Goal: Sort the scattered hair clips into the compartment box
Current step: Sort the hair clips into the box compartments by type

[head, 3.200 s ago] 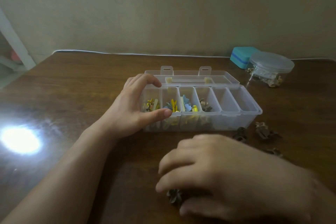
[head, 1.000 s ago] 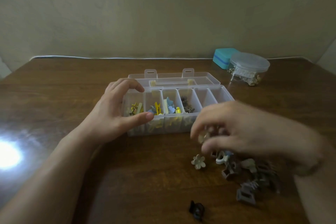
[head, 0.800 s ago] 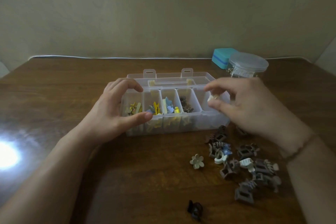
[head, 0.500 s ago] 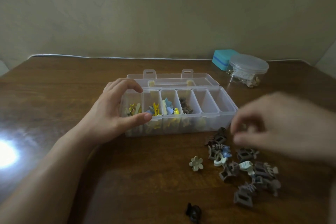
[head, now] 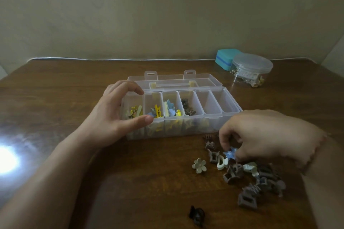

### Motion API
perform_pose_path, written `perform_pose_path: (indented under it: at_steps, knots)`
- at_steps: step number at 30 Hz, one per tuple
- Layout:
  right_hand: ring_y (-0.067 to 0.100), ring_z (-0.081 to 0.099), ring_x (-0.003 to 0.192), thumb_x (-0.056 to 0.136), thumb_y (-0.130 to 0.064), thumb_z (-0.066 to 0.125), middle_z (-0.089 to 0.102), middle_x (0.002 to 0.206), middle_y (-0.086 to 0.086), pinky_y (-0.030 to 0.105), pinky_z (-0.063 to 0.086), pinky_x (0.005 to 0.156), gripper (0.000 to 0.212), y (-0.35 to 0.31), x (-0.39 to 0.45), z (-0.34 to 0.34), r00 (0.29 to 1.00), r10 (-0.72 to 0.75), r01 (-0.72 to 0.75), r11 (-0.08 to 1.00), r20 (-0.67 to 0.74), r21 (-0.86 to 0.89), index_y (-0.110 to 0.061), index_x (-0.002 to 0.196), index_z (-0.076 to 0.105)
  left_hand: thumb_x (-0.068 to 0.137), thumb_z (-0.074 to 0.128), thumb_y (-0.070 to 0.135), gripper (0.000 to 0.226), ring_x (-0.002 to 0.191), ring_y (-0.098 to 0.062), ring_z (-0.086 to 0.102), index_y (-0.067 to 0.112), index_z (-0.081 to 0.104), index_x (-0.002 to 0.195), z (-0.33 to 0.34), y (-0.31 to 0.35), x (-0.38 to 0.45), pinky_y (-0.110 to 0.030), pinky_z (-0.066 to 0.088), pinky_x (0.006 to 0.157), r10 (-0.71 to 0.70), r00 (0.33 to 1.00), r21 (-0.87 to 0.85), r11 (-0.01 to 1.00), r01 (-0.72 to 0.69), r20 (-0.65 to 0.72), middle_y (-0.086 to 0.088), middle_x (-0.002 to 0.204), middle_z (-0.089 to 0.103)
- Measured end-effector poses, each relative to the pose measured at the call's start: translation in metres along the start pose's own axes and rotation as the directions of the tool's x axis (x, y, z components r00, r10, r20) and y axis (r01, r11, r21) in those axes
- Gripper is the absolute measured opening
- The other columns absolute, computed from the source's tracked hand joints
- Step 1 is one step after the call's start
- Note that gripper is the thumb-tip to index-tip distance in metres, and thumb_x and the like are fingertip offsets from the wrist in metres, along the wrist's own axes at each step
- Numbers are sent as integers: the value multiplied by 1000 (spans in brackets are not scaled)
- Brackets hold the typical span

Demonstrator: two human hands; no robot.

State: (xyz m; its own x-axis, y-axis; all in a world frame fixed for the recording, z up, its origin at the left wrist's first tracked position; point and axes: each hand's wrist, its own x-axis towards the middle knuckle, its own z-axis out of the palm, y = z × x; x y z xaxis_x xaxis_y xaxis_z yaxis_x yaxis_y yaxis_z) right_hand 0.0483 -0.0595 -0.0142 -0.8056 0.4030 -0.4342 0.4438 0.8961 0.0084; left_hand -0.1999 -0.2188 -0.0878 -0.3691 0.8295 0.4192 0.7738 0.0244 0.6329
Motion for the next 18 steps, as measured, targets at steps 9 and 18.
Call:
perform_pose_path:
  at_steps: [9, 18]
  knots:
    - [-5, 60, 72, 75, -39, 71, 60, 89, -33, 14, 48, 59, 10, -3, -10, -10, 901, -172, 329, 868, -398, 371, -38, 82, 63, 67, 64, 70, 65, 125, -1, 40, 29, 57, 117, 1, 1, 0, -16, 34, 93, 4, 1000, 12, 1000, -4, 4, 19, 124, 52]
    - [7, 52, 77, 88, -54, 56, 66, 81, -12, 21, 37, 59, 30, -49, 60, 20, 474, 40, 198, 969, -880, 151, -27, 86, 68, 66, 63, 72, 67, 126, 1, 39, 29, 58, 116, 0, 1, 1, -19, 36, 95, 10, 1000, 1, 1000, -10, 4, 21, 124, 51]
